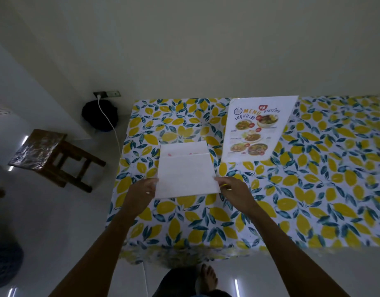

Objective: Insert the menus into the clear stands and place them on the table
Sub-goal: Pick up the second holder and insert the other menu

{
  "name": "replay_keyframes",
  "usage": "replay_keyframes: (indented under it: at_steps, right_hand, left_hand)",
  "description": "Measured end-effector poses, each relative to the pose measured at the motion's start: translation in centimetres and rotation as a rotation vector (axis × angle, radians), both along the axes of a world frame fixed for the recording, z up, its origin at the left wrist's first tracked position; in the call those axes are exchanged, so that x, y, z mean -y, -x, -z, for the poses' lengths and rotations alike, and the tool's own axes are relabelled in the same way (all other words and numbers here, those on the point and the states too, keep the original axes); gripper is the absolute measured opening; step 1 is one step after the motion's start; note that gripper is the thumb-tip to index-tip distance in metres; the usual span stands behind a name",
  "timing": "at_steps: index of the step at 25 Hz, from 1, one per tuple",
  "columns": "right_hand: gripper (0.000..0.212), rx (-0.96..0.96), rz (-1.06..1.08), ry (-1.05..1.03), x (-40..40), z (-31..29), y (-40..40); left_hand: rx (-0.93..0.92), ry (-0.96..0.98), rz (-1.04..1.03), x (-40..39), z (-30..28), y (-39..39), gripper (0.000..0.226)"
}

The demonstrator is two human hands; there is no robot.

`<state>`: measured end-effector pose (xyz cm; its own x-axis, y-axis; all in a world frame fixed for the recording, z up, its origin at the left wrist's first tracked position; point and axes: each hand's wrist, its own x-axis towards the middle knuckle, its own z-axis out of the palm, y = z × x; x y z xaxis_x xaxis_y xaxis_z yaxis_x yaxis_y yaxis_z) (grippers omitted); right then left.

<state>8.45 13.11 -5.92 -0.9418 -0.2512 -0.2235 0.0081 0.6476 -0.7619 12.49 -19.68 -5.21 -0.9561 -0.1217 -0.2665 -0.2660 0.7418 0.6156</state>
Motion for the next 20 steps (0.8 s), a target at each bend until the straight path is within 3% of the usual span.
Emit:
replay_keyframes:
  at_steps: [10,15,20]
  right_hand:
    - [0.032,-0.149,-0.088,0.082,-2.9,-4.9,-5.1]
    - [0.026,-0.241,-0.061,0.088,-2.0,-7.1,-2.0]
    - [0.024,-0.283,0.072,0.12,-0.2,-8.0,3.6]
  left_hand:
    - [-0.253,-0.013,-0.03,-1.5,-5.4,-5.7,0.024]
    - [-0.339,-0.058,-0.019,-1.0,-6.9,-3.3,0.015]
    - [-0.38,-0.09,-0.153,-1.2,-8.2,2.5,0.015]
